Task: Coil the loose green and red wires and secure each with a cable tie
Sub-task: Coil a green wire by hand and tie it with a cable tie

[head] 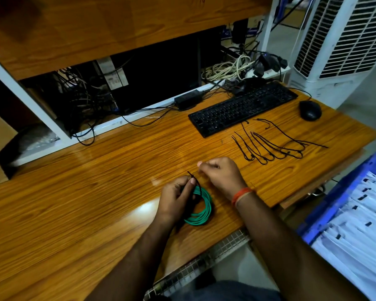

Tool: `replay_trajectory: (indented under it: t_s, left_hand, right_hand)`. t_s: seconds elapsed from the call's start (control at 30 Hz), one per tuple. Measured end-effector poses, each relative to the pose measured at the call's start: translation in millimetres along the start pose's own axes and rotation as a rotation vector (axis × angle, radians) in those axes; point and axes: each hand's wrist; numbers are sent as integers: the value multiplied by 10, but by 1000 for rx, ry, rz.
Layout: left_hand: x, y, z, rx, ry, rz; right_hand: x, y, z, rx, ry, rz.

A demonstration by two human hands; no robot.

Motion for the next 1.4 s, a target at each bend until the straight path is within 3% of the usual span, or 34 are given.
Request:
replay_trajectory:
  t_s: [0.2, 0.3, 0.37, 0.5, 0.57, 0.63, 0.7, 0.8, 0.9, 1.1, 1.4]
  left_hand:
    - [10, -8, 12, -1, 22, -26]
    - [6, 3, 8, -22, 33, -19]
    - [-2, -3, -35, -23, 19, -10]
    - [-2, -4, -62, -20, -4, 1]
    - [12, 8, -43, 83, -34, 20]
    - [33, -2, -10, 273, -99, 52]
    - [43, -16, 25, 318, -112, 59]
    - [57, -50, 84, 75, -29, 45]
    - [56, -147, 89, -61, -17, 70]
    - [0, -324, 146, -151, 22, 161]
    - [-368, -606, 102, -400, -58, 245]
  right_hand:
    - [-158, -3, -142, -266, 135, -298]
    - [-208, 18, -187, -270, 129, -357]
    - [-257, 50, -208, -237, 112, -303]
    - [-349, 1, -283, -226, 24, -45]
    - [-384, -37, -335, -236, -26, 43]
    - [-400, -35, -365, -222, -83, 68]
    - [-400, 2, -378, -213, -141, 41]
    - [-424, 89, -421, -141, -259, 34]
    - [-520, 138, -577, -81, -351, 126]
    - [-850, 261, -1004, -108, -423, 228]
    - [-1228, 568, -1199, -357, -250, 218]
Point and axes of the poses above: each hand's wrist, its own x-axis away from the middle knuckle, its own y-axis out of the palm, z = x × y, and after that the axes turned 11 degrees about x, right-handed
